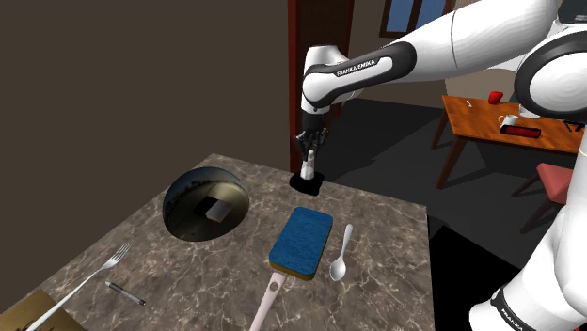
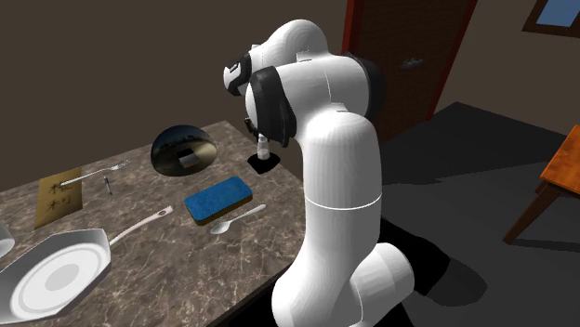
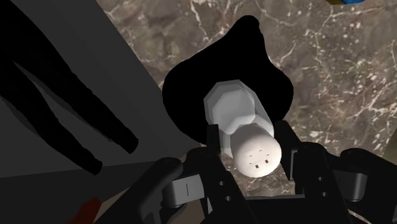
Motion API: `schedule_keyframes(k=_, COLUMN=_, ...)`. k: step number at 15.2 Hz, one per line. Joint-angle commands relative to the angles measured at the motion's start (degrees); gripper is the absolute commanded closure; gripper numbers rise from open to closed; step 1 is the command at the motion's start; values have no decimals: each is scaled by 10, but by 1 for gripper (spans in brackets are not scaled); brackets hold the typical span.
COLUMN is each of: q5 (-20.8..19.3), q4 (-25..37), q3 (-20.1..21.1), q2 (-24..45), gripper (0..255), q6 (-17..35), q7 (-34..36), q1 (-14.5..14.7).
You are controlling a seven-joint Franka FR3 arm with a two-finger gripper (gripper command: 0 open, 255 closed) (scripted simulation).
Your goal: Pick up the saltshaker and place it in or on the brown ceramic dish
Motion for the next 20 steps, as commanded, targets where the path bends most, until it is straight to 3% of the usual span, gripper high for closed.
schedule_keyframes(k=1, q5=0, q4=0, q3=0, q2=0, gripper=255, q6=0, q7=0, q1=0)
schedule_keyframes(k=3, q5=0, q4=0, q3=0, q2=0, gripper=255, q6=0, q7=0, q1=0)
schedule_keyframes(k=4, q5=0, q4=0, q3=0, q2=0, gripper=0, q6=0, q7=0, q1=0)
schedule_keyframes(k=9, q5=0, q4=0, q3=0, q2=0, gripper=0, q6=0, q7=0, q1=0)
schedule_keyframes(k=13, q5=-3, q4=48, q3=-2, q2=-18, gripper=0, q6=-66, q7=2, q1=-3)
schedule_keyframes(k=20, q5=-3, q4=48, q3=-2, q2=-18, gripper=0, q6=-66, q7=2, q1=-3)
